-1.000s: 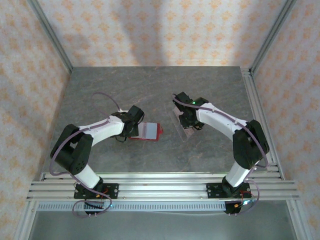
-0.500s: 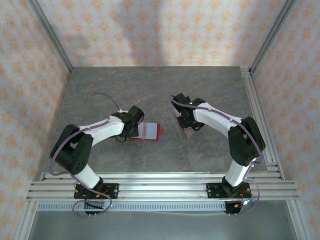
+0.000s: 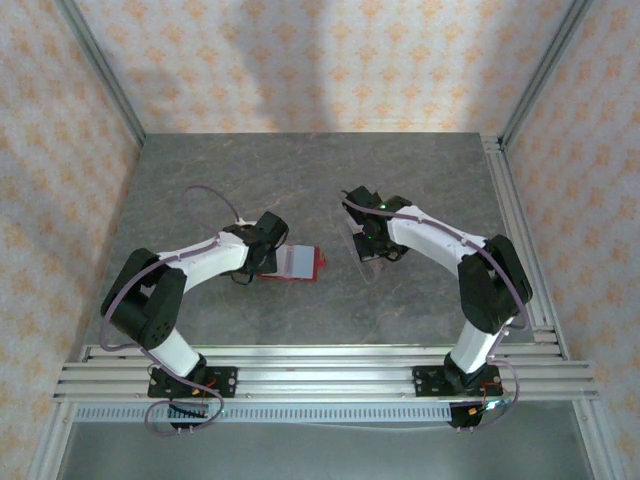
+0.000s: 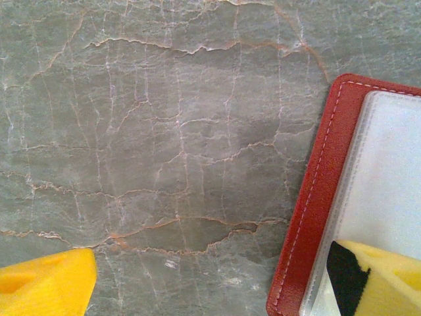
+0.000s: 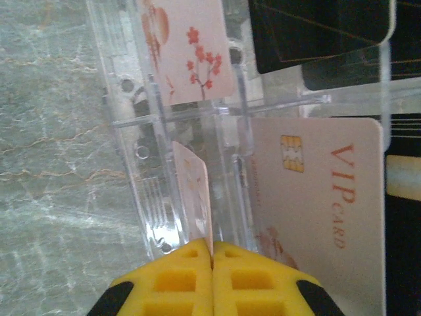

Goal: Put the credit cards into the card holder

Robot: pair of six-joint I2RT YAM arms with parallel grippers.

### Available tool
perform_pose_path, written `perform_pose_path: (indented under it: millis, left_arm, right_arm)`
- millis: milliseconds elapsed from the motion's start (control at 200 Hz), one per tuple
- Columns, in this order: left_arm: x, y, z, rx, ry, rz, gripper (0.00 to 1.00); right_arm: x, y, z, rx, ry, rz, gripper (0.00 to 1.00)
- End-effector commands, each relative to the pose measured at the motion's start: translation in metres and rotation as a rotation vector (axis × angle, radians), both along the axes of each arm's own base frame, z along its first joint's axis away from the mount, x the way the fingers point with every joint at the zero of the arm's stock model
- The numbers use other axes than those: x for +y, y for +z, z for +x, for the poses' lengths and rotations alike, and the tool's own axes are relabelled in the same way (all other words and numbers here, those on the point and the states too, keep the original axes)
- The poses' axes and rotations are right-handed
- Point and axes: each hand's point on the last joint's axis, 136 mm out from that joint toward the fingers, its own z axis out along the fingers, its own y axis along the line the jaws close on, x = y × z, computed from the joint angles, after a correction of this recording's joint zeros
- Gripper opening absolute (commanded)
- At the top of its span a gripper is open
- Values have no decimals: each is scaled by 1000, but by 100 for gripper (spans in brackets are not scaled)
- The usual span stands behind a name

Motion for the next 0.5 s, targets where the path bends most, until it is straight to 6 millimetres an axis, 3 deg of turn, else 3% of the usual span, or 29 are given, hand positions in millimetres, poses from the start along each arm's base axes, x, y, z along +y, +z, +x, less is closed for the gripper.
perform_pose_path:
  millis: [0,270,490]
  left_arm:
    - [5,-1,0,-1,7,34,92]
    - [3,2,3,1,-3,34,92]
    - [4,10,8,-6,-15,55,92]
  right_arm:
    - [2,3,-3,14,9,20,4]
    - [8,9,-4,26,23,63,0]
    - [11,26,-2,4,32,93,0]
